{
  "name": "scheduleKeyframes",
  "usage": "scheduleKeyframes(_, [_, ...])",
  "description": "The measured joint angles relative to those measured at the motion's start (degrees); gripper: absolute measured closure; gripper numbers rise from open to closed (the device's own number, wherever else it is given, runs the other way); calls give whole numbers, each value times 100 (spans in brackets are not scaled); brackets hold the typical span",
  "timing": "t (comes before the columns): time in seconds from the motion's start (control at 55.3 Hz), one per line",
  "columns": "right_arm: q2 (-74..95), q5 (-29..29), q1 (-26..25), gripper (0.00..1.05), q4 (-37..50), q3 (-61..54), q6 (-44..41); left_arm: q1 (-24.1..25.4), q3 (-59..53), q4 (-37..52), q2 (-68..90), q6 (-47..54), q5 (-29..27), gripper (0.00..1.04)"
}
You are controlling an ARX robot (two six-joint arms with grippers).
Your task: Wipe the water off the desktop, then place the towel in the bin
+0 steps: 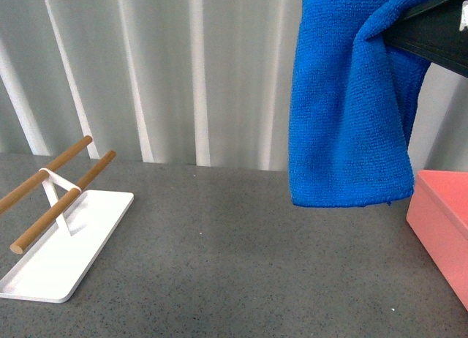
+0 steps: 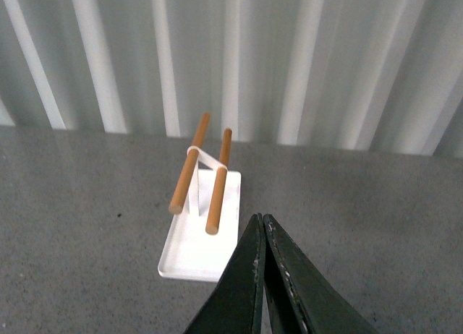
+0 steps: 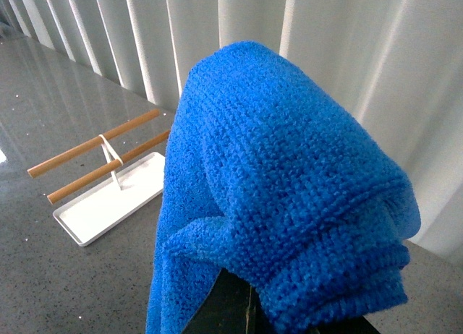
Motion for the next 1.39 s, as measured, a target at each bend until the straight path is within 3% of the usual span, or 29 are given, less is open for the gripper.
scheduleKeyframes(0.145, [0, 7, 11, 101, -13, 7, -15, 0, 0, -57, -205, 0, 2, 101])
scheduleKeyframes(0.325, [315, 455, 17, 101, -409, 221, 136, 2, 0, -59, -208, -2, 2, 97])
scheduleKeyframes(0.506, [1314, 1008, 28, 101, -1169, 579, 625, 2, 0, -59, -208, -2, 0, 65])
scheduleKeyframes(0.578, [1869, 1001, 105, 101, -1482, 702, 852, 2, 0, -59, -205, -2, 0, 49])
scheduleKeyframes(0.85, [3141, 1311, 424, 101, -1829, 1362, 1097, 0, 0, -59, -208, 0, 0, 5])
scheduleKeyframes(1.049, [4107, 1788, 435, 101, -2188, 1768, 1484, 2, 0, -59, -208, -2, 0, 7])
scheduleKeyframes(1.392, [4881, 1779, 479, 101, -1899, 1674, 2170, 0, 0, -59, -205, -2, 0, 7])
